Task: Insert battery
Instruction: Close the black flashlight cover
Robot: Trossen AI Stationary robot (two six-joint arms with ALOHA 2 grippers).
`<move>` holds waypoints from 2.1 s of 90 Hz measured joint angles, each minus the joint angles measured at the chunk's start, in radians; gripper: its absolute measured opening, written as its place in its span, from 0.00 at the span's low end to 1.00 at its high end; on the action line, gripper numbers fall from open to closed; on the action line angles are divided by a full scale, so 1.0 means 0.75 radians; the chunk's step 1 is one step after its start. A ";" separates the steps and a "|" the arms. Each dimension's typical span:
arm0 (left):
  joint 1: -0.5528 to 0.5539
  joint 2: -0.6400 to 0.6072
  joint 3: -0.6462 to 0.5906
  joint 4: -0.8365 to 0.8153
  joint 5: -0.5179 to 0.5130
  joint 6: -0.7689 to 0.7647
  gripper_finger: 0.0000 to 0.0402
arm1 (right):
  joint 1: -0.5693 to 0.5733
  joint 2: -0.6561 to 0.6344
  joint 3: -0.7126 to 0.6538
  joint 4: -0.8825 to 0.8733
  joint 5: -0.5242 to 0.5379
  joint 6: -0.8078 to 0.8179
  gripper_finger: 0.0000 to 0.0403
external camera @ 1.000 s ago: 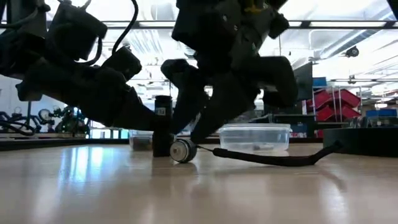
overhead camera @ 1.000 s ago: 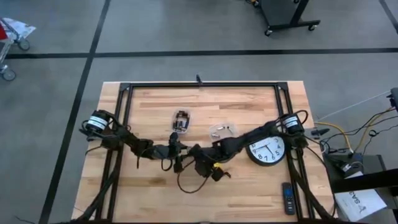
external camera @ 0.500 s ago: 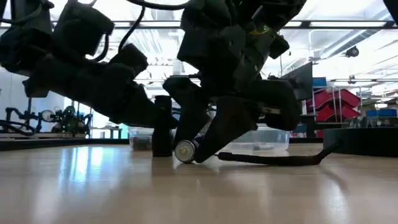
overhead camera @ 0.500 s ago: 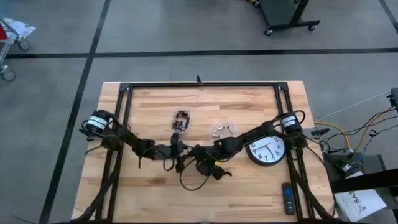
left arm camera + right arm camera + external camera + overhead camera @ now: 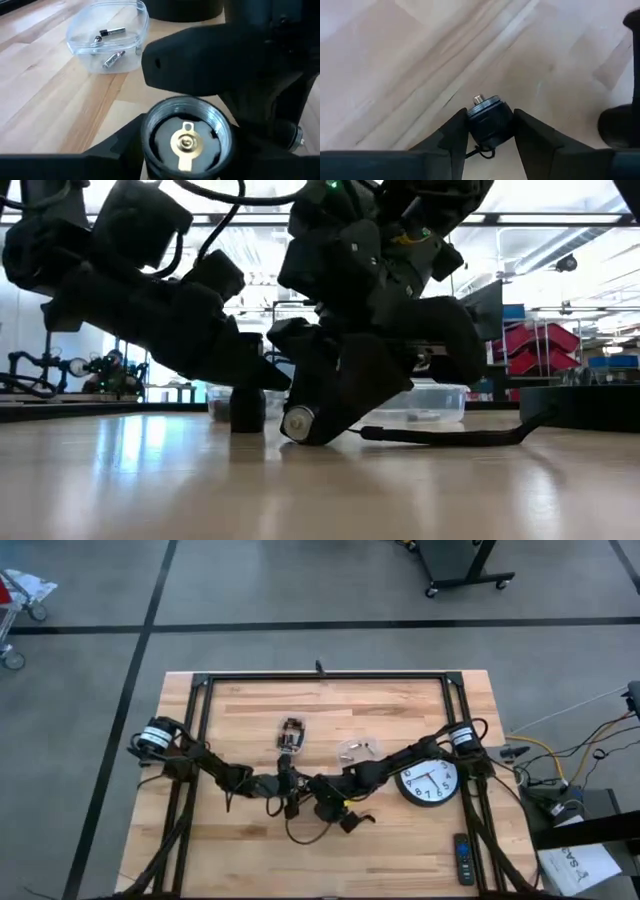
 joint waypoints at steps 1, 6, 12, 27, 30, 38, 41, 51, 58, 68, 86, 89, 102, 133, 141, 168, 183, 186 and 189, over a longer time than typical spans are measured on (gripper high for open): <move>0.000 -0.002 0.000 -0.001 0.000 0.000 0.44 | 0.000 0.000 0.000 0.000 0.000 0.004 0.31; 0.000 -0.016 -0.003 -0.004 -0.001 0.002 0.44 | 0.001 0.000 0.000 0.000 0.005 0.042 0.31; 0.000 -0.044 -0.004 -0.036 -0.006 0.010 0.44 | 0.001 -0.001 -0.001 0.001 0.005 0.089 0.31; 0.000 -0.145 -0.004 -0.155 -0.015 0.035 0.45 | 0.007 -0.009 -0.003 -0.003 0.011 0.184 0.29; 0.000 -0.168 -0.004 -0.183 -0.015 0.045 0.45 | 0.009 -0.014 -0.003 -0.008 0.015 0.204 0.29; 0.000 -0.224 -0.005 -0.233 -0.015 0.070 0.45 | 0.020 -0.024 -0.005 -0.014 0.018 0.247 0.28; 0.000 -0.249 -0.005 -0.247 -0.015 0.078 0.45 | 0.024 -0.032 -0.005 -0.021 0.020 0.271 0.28; -0.003 -0.327 -0.005 -0.294 -0.014 0.108 0.46 | 0.037 -0.066 -0.009 -0.066 0.012 0.355 0.29; -0.009 -0.380 -0.006 -0.300 -0.014 0.146 0.46 | 0.043 -0.116 -0.010 -0.114 0.037 0.391 0.29; -0.026 -0.466 -0.006 -0.298 -0.014 0.216 0.46 | 0.046 -0.202 -0.008 -0.182 0.144 0.418 0.28; -0.090 -0.571 0.050 -0.314 -0.014 0.468 0.46 | 0.018 -0.346 -0.007 -0.300 0.179 0.528 0.29; -0.099 -0.571 0.073 -0.319 -0.013 0.520 0.45 | 0.009 -0.368 -0.006 -0.315 0.180 0.548 0.29; -0.116 -0.521 0.202 -0.456 -0.011 0.695 0.45 | -0.031 -0.455 -0.005 -0.402 0.174 0.627 0.27; -0.115 -0.233 0.561 -0.866 -0.019 0.911 0.45 | -0.070 -0.559 -0.005 -0.441 0.057 0.779 0.29; -0.120 -0.164 0.639 -0.934 -0.074 0.930 0.45 | -0.072 -0.573 -0.006 -0.476 0.028 0.816 0.27; -0.126 -0.092 0.706 -0.937 -0.270 1.000 0.46 | -0.075 -0.581 -0.003 -0.493 -0.032 0.912 0.30; -0.146 -0.100 0.707 -0.905 -0.302 1.060 0.46 | -0.079 -0.581 -0.003 -0.486 -0.036 0.954 0.27; -0.151 -0.101 0.710 -0.898 -0.316 1.074 0.46 | -0.081 -0.581 -0.003 -0.485 -0.037 0.966 0.26; -0.157 -0.101 0.710 -0.882 -0.326 1.095 0.46 | -0.081 -0.581 -0.003 -0.486 -0.043 0.974 0.27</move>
